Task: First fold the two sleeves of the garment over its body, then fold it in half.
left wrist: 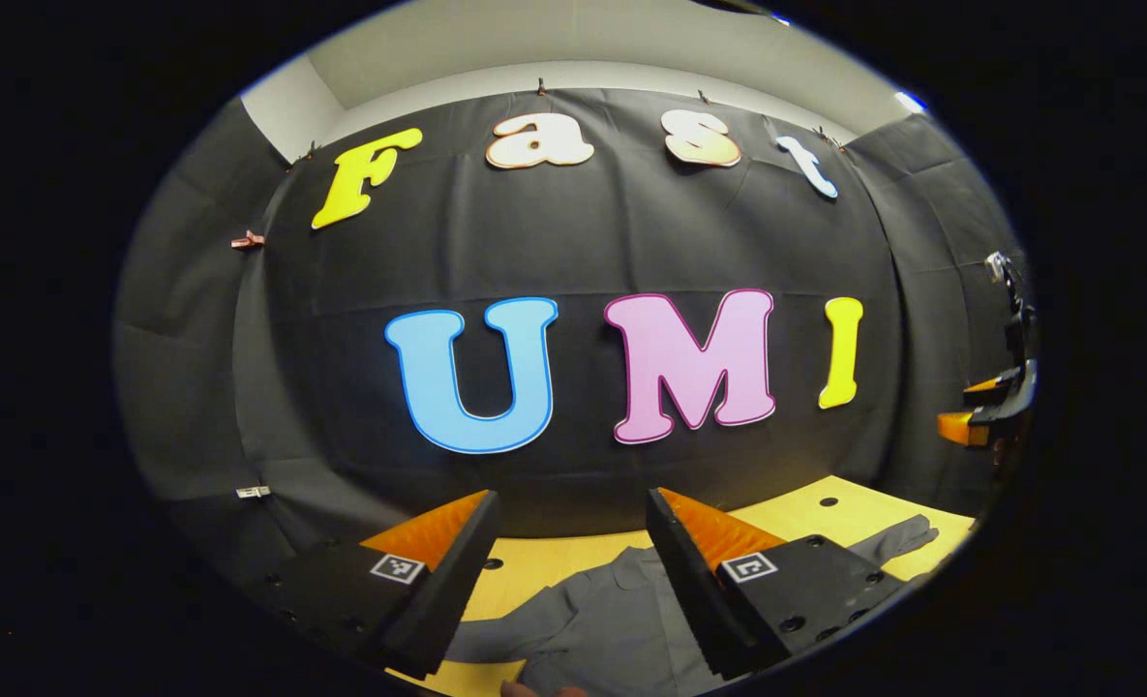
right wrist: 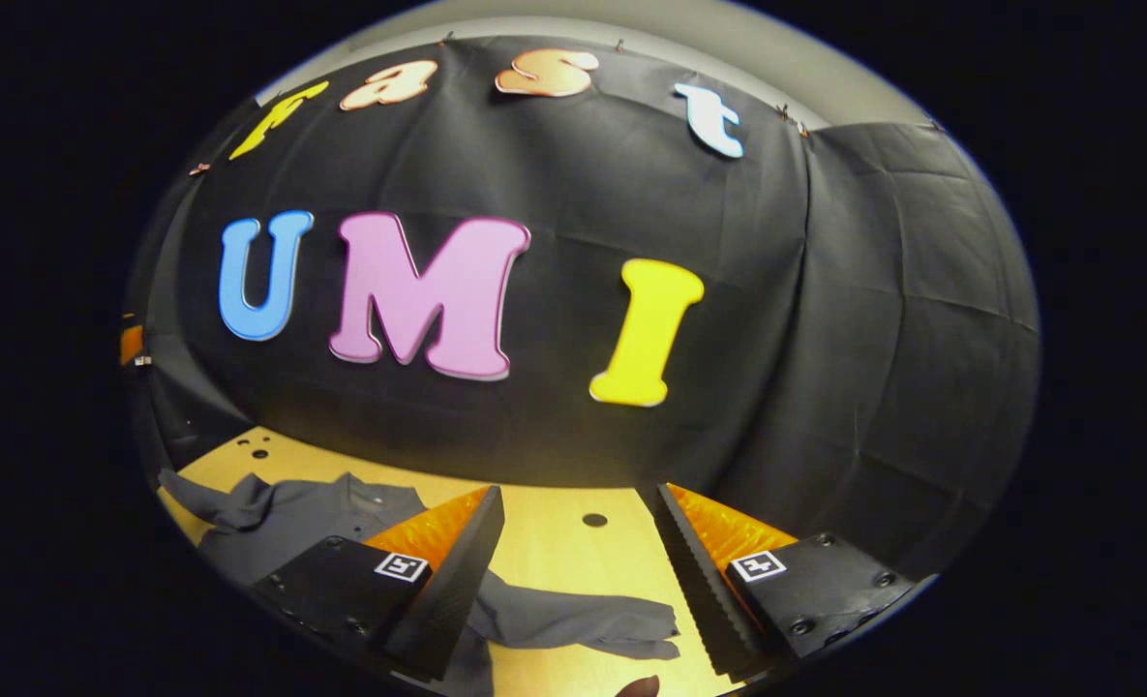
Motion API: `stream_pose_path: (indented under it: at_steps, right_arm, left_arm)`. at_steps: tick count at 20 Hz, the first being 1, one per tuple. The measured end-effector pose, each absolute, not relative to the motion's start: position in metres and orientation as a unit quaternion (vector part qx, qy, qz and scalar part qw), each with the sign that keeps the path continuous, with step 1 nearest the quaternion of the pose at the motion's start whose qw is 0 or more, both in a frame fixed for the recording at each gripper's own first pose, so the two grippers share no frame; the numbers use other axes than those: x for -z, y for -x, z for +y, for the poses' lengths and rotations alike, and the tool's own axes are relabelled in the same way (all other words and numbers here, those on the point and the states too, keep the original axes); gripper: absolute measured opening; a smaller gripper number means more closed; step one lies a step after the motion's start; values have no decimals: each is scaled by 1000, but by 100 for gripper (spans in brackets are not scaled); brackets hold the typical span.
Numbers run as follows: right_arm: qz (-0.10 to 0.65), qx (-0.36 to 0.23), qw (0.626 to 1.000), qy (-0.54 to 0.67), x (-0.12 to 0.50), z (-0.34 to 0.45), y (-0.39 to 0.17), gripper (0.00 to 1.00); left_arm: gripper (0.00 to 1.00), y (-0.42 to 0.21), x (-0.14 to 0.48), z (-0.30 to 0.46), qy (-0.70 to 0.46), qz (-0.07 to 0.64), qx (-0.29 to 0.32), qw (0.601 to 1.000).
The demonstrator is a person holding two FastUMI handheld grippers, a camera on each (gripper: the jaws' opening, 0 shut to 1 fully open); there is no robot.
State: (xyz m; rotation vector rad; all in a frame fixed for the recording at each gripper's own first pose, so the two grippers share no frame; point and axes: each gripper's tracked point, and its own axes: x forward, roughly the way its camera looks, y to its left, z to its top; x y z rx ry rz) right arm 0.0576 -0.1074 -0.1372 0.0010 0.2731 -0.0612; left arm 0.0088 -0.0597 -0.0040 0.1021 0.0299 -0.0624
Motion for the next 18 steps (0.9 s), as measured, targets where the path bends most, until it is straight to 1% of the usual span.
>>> stream_pose_path:
  at_steps: [2, 9, 14, 18]
  right_arm:
    - [170, 38, 985, -10, 172, -128, -64, 97]
    - [273, 71, 959, -17, 295, -184, -91, 97]
    - [336, 77, 938, -28, 372, -192, -101, 98]
    - [369, 86, 925, -38, 413, -201, -106, 98]
  left_arm:
    - [97, -8, 8, -65, -54, 23, 28, 998]
    - [97, -5, 17, -85, -72, 48, 31, 996]
    - [97, -1, 31, -78, -77, 77, 9, 994]
    - [97, -1, 37, -72, -78, 89, -11, 993]
